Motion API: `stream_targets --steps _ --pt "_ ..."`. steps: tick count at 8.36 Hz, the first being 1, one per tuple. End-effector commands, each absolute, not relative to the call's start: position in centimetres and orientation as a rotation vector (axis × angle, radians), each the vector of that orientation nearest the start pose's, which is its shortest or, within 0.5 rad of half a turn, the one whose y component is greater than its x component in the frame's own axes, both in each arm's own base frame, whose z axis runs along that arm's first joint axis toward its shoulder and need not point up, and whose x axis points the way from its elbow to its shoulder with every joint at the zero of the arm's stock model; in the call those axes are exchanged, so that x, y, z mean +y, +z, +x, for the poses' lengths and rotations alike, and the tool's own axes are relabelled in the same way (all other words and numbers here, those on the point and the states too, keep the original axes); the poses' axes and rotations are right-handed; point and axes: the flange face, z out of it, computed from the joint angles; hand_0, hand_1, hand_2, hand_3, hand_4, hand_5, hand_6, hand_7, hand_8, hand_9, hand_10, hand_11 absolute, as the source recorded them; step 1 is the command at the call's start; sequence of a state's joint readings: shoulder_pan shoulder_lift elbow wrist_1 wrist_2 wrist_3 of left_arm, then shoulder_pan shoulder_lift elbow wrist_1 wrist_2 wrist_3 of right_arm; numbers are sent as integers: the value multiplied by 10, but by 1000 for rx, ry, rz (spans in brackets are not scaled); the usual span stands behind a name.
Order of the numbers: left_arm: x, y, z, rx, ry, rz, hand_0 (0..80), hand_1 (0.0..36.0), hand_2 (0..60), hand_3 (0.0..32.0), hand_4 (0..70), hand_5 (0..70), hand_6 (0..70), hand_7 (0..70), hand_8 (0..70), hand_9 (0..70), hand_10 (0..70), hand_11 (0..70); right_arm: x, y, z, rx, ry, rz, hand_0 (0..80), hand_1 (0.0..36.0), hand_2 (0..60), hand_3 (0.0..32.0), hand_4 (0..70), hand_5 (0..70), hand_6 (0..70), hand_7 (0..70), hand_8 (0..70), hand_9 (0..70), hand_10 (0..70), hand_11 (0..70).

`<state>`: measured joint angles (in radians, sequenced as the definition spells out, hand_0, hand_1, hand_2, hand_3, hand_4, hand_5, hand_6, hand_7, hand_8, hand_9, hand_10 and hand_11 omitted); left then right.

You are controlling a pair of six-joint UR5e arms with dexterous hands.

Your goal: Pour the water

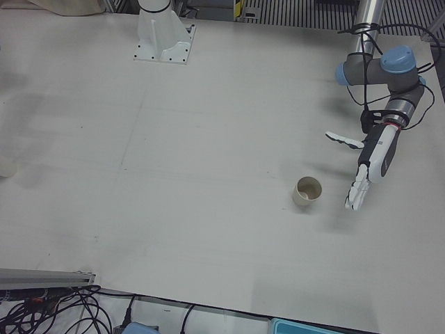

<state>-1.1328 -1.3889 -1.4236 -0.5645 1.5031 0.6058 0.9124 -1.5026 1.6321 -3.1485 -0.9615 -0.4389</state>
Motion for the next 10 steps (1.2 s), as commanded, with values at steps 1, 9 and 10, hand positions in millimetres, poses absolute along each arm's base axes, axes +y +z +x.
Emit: stream_targets --steps 1,9,10 --pt "-451 796 106 2070 -1483 182 473 118 0 6 0 32 24 42 0 0 14 35 -520 641 -166 2528 -2275 -408 425 89 5 0 0 42 0 0 0 0 0 0" --pt "-482 813 139 2077 -1520 209 468 114 0 0 0 27 19 22 0 0 17 39 -521 637 -170 2540 -2267 -393 430 91 13 0 0 58 0 0 0 0 0 0" --pt "-481 814 141 2074 -1519 207 472 118 0 0 20 11 15 20 0 0 20 43 -521 636 -172 2542 -2266 -390 429 91 14 0 0 57 0 0 0 0 0 0"
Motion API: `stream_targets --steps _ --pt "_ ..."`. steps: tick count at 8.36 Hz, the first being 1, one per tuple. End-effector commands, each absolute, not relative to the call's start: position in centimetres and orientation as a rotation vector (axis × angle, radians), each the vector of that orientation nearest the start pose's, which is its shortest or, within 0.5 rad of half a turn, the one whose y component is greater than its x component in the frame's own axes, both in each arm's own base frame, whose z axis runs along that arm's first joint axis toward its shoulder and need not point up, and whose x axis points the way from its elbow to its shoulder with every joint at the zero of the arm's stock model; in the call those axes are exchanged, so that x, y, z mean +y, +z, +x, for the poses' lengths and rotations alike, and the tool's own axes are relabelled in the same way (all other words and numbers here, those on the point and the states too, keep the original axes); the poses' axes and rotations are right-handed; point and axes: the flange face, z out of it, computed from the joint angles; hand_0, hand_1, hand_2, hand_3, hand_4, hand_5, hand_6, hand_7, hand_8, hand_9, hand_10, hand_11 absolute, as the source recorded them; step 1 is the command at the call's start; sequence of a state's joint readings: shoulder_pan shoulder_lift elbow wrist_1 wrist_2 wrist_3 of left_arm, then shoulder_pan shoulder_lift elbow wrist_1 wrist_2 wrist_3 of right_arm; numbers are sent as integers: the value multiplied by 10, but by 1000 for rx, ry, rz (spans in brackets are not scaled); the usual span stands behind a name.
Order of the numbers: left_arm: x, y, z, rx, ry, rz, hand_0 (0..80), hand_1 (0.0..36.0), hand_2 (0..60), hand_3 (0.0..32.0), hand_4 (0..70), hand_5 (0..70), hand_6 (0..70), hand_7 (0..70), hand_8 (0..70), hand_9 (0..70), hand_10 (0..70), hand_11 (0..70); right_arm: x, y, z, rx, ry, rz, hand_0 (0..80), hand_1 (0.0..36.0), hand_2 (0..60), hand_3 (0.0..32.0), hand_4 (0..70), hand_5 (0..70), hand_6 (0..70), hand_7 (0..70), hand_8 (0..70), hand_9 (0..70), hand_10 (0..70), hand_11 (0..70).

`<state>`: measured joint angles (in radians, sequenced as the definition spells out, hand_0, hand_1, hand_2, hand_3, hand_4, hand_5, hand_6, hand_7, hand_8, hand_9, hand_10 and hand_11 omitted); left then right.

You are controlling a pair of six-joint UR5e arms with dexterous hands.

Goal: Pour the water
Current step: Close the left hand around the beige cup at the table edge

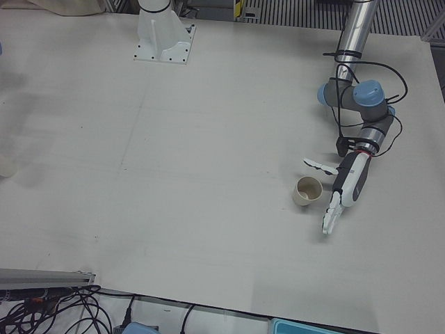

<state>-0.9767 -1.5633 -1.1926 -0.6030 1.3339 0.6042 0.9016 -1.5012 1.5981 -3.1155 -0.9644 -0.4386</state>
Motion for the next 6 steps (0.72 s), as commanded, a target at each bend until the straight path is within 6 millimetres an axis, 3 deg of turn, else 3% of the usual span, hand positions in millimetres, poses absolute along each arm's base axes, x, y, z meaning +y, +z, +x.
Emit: stream_targets --steps 1,5,6 --pt "-483 813 148 2073 -1512 196 468 119 0 0 32 36 18 21 0 0 22 44 -520 637 -171 2540 -2268 -393 428 91 16 0 0 56 0 0 0 0 0 0" --pt "-486 810 151 2077 -1510 192 476 136 6 0 102 114 18 16 0 0 26 51 -520 638 -172 2542 -2270 -390 424 88 16 0 0 59 0 0 0 0 0 0" --pt "-487 806 151 2066 -1518 193 507 179 49 0 163 202 15 8 0 0 34 64 -520 638 -173 2542 -2273 -389 424 88 16 0 0 60 0 0 0 0 0 0"
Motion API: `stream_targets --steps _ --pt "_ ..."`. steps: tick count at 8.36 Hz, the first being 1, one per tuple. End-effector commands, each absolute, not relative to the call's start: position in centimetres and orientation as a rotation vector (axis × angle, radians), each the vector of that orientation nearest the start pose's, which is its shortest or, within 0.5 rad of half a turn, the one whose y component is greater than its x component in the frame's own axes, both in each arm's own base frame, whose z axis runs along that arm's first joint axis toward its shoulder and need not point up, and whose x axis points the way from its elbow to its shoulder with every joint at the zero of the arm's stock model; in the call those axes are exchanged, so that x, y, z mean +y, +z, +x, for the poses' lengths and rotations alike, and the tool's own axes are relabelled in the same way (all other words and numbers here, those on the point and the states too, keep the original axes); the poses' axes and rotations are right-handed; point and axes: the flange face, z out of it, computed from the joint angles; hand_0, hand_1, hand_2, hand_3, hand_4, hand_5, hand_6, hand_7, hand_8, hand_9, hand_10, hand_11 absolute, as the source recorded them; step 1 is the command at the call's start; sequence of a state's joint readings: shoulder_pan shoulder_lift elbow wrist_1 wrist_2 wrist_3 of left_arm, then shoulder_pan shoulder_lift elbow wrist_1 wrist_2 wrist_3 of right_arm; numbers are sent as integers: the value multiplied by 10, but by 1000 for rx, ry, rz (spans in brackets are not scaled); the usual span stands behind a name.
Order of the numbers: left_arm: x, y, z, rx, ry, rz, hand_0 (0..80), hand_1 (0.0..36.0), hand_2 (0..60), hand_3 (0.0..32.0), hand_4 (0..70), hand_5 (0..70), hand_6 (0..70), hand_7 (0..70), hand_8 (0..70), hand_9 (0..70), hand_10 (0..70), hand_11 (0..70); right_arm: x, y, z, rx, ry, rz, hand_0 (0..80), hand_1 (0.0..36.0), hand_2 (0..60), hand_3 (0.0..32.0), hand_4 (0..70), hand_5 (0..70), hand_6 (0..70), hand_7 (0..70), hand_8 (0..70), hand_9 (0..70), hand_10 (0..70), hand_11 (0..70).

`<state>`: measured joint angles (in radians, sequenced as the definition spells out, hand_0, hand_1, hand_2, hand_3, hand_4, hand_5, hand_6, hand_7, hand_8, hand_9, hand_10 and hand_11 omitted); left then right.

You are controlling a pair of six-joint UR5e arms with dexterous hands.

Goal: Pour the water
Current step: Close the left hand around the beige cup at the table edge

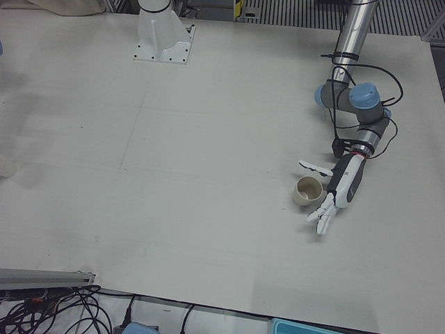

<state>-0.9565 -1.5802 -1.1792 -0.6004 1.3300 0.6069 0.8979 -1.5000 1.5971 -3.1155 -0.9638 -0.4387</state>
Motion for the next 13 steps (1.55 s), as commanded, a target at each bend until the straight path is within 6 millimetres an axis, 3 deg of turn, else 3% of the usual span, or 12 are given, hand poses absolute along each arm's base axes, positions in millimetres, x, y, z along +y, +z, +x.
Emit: stream_targets --steps 1,2,3,4,5,6,8,10,11,12,13 --pt "-488 806 152 2054 -1523 193 528 253 280 0 247 327 19 15 0 0 40 77 -519 639 -174 2543 -2276 -390 423 87 16 0 0 59 1 0 0 0 0 0" --pt "-494 801 156 2039 -1536 191 560 325 505 0 348 424 41 87 0 4 48 91 -519 639 -175 2544 -2276 -388 422 86 16 0 0 62 1 0 0 0 0 0" --pt "-495 800 158 2039 -1536 188 594 329 496 0 483 505 78 164 5 18 62 112 -519 639 -175 2544 -2276 -388 422 86 17 0 0 65 1 0 0 0 0 0" --pt "-497 794 158 2040 -1538 188 734 317 276 0 567 525 105 205 13 41 75 132 -519 639 -175 2544 -2276 -388 420 86 18 0 0 63 1 0 0 0 0 0" --pt "-498 789 159 2044 -1541 182 800 330 23 0 646 606 140 261 53 99 86 153 -519 639 -176 2546 -2277 -387 420 86 17 0 0 63 1 0 0 0 0 0" --pt "-497 790 157 2040 -1577 145 800 353 0 0 667 684 176 319 100 164 99 178 -519 639 -176 2545 -2276 -385 421 86 17 0 0 60 0 0 0 0 0 0" --pt "-495 782 154 2058 -1633 68 800 357 0 0 637 700 259 401 197 293 139 233 -520 636 -177 2548 -2268 -381 422 86 17 0 0 64 0 0 0 0 0 0" --pt "-493 783 152 2063 -1685 -4 800 356 24 0 623 700 257 394 196 290 135 225 -520 637 -179 2552 -2275 -384 423 87 19 0 0 71 1 0 0 0 0 0" --pt "-495 778 152 2072 -1686 -4 800 360 131 0 621 700 256 389 186 277 130 217 -518 637 -184 2560 -2278 -375 421 87 23 0 0 74 3 0 0 0 0 0" --pt "-493 770 149 2066 -1690 -2 800 356 125 0 630 700 255 383 185 274 128 213 -518 642 -185 2554 -2292 -379 420 87 28 0 0 74 4 0 0 0 0 0" --pt "-487 769 145 2065 -1692 -4 800 346 80 0 636 700 261 389 195 288 132 218 -518 642 -187 2556 -2293 -375 423 88 30 0 0 77 6 0 0 0 0 0"
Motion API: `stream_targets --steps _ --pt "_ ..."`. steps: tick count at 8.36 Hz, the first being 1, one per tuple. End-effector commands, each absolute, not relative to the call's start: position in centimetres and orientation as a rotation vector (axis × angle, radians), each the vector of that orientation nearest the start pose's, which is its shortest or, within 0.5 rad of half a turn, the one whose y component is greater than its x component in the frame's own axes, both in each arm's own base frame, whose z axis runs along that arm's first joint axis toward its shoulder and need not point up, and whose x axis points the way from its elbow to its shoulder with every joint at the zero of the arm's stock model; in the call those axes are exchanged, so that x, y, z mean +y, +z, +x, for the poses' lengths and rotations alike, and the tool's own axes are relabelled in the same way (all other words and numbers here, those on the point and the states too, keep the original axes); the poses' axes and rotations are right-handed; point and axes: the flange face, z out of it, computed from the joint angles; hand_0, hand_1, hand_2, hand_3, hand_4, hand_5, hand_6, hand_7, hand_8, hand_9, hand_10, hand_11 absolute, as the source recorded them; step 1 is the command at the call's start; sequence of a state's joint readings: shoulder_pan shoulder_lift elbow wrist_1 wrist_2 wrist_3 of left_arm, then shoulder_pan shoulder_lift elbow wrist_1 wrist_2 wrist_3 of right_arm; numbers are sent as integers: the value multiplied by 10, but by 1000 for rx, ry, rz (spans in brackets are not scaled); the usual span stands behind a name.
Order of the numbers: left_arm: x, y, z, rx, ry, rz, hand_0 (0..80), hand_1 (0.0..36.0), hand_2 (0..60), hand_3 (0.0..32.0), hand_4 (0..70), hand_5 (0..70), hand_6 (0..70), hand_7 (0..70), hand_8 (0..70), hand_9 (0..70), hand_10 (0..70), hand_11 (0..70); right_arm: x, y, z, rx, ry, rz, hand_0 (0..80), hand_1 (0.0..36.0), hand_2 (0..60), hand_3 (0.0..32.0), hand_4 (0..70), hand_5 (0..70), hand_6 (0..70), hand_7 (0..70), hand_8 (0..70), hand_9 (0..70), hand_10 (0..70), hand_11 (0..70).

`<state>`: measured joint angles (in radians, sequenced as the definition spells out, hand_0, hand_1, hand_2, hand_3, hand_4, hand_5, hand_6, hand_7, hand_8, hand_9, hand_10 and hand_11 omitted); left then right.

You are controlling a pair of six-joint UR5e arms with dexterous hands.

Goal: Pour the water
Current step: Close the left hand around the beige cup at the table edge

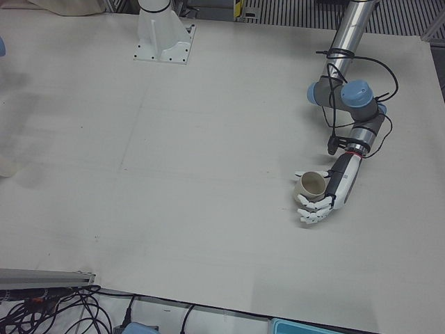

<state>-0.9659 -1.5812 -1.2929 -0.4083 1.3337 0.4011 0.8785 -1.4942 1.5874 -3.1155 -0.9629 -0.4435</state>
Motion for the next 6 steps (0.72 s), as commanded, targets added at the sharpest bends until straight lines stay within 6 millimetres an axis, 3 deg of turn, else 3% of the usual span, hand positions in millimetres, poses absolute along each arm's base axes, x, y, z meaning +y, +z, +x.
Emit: stream_targets --steps 1,3,4,6 --pt "-487 765 142 2066 -1703 -9 800 341 30 0 623 700 266 391 203 299 135 223 -517 643 -189 2559 -2296 -371 421 87 29 0 0 78 6 0 0 0 0 0" --pt "-487 766 139 2068 -1726 -30 800 344 11 0 621 700 280 404 217 317 138 228 -514 653 -196 2557 -2326 -364 421 87 29 0 0 78 6 0 0 0 0 0" --pt "-488 766 135 2071 -1731 -22 800 345 34 0 614 700 282 407 219 320 138 228 -518 644 -212 2584 -2308 -337 419 86 31 0 0 76 7 0 0 0 0 0" --pt "-483 772 130 2055 -1739 -14 800 347 66 0 611 700 279 401 214 312 136 224 -523 651 -239 2599 -2343 -324 422 89 36 0 0 73 7 0 0 0 0 0"
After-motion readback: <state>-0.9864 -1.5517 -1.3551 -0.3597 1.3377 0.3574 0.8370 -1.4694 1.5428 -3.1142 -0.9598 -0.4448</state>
